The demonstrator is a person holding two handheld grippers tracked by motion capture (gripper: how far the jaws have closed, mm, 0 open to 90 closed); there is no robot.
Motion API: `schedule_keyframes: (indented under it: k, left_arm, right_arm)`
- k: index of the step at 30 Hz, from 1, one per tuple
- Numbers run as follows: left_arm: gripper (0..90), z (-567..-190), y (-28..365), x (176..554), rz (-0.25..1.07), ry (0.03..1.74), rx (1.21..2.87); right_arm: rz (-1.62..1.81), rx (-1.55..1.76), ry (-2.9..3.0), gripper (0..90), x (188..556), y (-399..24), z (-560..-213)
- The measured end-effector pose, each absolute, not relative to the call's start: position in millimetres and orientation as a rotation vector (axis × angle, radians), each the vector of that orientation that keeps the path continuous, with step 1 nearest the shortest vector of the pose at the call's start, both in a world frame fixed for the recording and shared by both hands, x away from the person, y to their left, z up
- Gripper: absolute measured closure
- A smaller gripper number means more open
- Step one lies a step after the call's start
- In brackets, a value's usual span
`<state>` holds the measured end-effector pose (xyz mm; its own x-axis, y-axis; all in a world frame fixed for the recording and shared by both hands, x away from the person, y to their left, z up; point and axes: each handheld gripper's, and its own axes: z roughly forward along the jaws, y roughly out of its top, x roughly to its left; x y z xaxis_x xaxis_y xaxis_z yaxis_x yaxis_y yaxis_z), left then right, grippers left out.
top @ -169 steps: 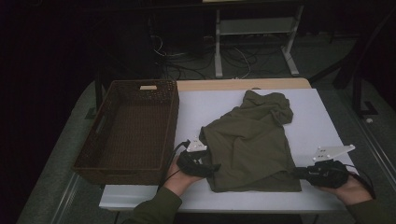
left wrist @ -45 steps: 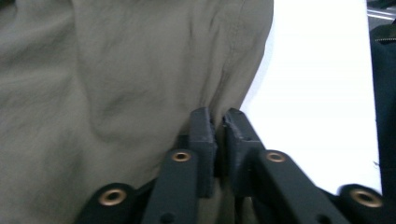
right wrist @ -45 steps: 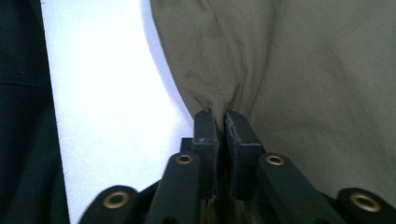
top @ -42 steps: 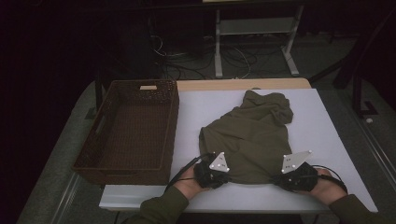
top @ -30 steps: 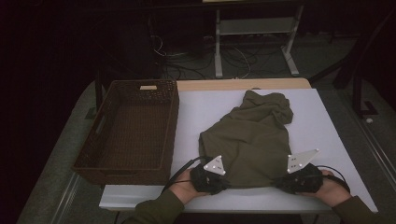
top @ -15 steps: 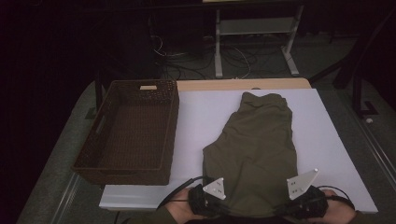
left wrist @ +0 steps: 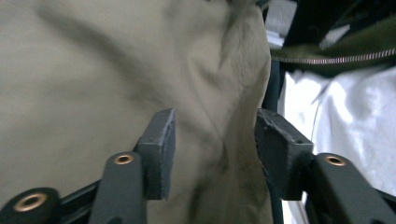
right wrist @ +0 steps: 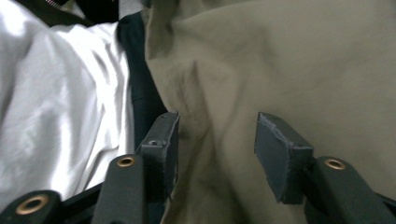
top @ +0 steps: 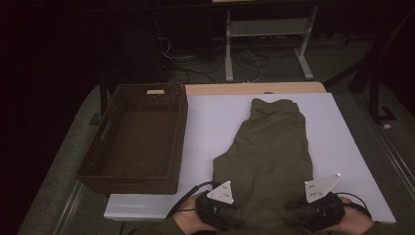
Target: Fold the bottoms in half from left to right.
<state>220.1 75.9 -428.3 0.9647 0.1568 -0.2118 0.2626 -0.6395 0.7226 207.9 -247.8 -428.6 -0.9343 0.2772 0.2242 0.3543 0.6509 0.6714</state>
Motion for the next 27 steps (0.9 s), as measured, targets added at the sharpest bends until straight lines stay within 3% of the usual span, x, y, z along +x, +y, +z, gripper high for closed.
schedule_keyframes:
  k: [3, 9, 20, 27]
  left_arm:
    - [38.4, -426, 79, 226, -0.131, 0.337, 2.260]
    - [34.4, -423, 84, 241, -0.091, 0.446, 2.223]
    - [34.4, -403, 90, 275, 0.050, 0.562, 2.143]
    - [35.9, -399, 83, 309, 0.167, 0.669, 2.127]
  right_arm:
    - [-1.179, -0.570, -2.780, 43.7, 212, -247, -428]
    - [-1.245, -0.664, -2.811, 40.3, 224, -248, -428]
    - [-1.404, -0.772, -2.792, 38.3, 243, -260, -414]
    - [-1.353, -1.019, -2.876, 39.3, 272, -268, -415]
